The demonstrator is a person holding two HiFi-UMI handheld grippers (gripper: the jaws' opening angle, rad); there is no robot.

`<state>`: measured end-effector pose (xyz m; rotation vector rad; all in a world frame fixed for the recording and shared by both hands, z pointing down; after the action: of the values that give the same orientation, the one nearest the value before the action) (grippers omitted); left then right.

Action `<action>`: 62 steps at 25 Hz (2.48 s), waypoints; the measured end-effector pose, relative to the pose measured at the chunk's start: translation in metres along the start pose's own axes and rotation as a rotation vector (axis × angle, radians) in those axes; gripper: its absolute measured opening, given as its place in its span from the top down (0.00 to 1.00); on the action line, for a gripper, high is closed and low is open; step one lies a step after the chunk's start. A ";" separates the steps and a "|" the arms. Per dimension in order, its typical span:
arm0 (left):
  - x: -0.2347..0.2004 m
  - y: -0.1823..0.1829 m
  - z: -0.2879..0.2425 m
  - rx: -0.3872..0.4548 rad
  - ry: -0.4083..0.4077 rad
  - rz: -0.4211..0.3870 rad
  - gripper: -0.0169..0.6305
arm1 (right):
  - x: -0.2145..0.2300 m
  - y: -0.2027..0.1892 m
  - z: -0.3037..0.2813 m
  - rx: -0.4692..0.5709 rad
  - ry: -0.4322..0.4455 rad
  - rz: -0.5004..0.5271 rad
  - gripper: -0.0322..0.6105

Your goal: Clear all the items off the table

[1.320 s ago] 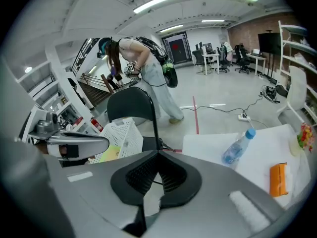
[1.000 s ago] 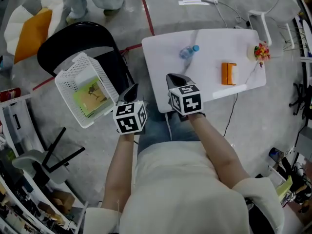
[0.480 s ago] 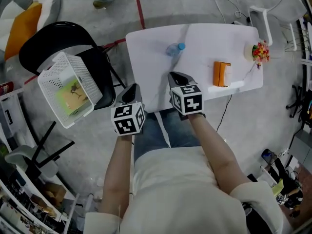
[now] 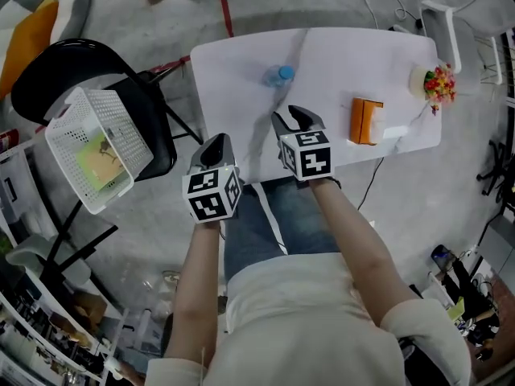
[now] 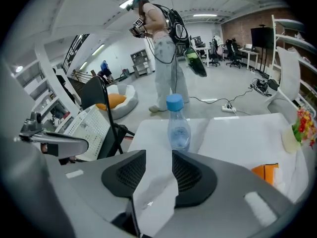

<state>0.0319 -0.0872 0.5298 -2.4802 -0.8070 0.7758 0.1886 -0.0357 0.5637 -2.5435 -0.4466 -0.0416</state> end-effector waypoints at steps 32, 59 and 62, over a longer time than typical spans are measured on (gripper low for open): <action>-0.013 -0.053 -0.098 -0.040 0.002 0.106 0.96 | 0.043 -0.008 -0.156 0.065 -0.018 0.087 0.36; -0.017 -0.077 -0.113 -0.080 -0.003 0.135 0.96 | 0.044 0.002 -0.167 0.145 -0.037 0.156 0.43; -0.017 -0.075 -0.111 -0.074 -0.004 0.129 0.96 | 0.044 0.003 -0.163 0.146 -0.039 0.146 0.43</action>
<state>0.0589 -0.0658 0.6604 -2.6191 -0.6939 0.8081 0.2412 -0.1104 0.7058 -2.4287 -0.2673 0.0917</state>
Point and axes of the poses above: the fingertips, and each gripper's own axes: z backward along the fingers, x to its right, y out of its top, the point moved 3 cm from there along z, backward along the fingers, and after that the axes turned 8 degrees about -y, right-handed, at the moved point
